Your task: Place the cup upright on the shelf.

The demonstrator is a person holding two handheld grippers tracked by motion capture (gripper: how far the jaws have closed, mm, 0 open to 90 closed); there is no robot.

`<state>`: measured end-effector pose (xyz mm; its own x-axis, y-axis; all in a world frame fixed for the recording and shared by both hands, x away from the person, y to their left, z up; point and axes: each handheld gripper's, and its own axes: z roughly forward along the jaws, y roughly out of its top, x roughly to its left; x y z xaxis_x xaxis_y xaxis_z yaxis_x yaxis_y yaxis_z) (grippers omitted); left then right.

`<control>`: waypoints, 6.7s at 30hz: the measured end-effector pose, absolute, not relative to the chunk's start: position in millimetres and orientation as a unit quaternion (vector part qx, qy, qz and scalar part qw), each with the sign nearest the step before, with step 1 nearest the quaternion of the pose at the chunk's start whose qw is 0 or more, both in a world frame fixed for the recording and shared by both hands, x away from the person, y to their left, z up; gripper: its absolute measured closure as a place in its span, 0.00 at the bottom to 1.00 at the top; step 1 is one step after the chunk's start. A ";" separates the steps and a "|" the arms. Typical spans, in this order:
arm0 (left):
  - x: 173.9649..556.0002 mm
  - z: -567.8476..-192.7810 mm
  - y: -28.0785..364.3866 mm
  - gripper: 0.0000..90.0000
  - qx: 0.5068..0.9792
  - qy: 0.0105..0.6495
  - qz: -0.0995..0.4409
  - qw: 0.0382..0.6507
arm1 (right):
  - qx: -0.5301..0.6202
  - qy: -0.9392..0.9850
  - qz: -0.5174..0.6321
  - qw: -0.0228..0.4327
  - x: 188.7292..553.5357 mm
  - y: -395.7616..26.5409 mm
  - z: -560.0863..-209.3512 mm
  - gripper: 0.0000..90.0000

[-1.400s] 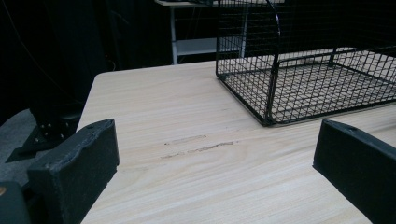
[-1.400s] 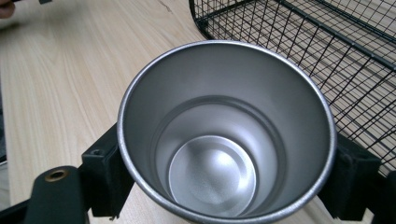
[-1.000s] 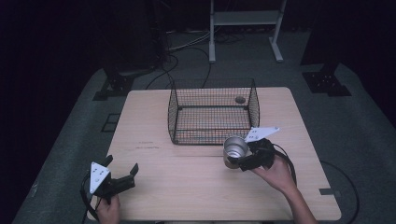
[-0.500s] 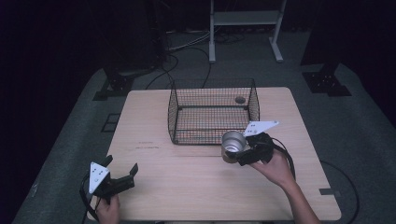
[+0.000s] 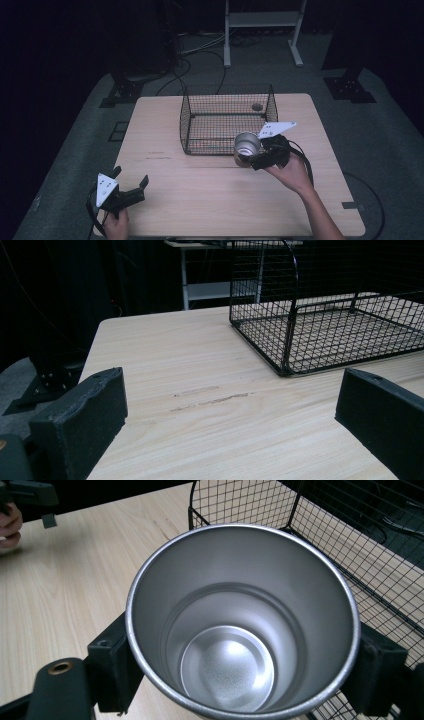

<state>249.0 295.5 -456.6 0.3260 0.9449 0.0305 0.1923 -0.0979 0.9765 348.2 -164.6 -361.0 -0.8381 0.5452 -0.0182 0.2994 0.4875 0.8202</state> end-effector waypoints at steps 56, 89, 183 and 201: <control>247.5 -455.9 294.3 0.00 0.644 0.437 0.380 0.500 | 0.238 0.855 0.429 0.165 403.4 -125.2 -323.5 0.20; 247.4 -455.8 295.1 0.00 0.646 0.438 0.378 0.498 | 0.269 0.858 0.411 0.151 459.5 -110.2 -330.6 0.20; 243.2 -455.0 304.5 0.00 0.632 0.446 0.384 0.505 | 0.345 0.889 0.285 0.094 542.5 -83.9 -412.2 0.16; 242.4 -454.2 303.8 0.00 0.632 0.445 0.386 0.504 | 0.343 0.891 0.280 0.101 538.0 -87.1 -410.4 0.14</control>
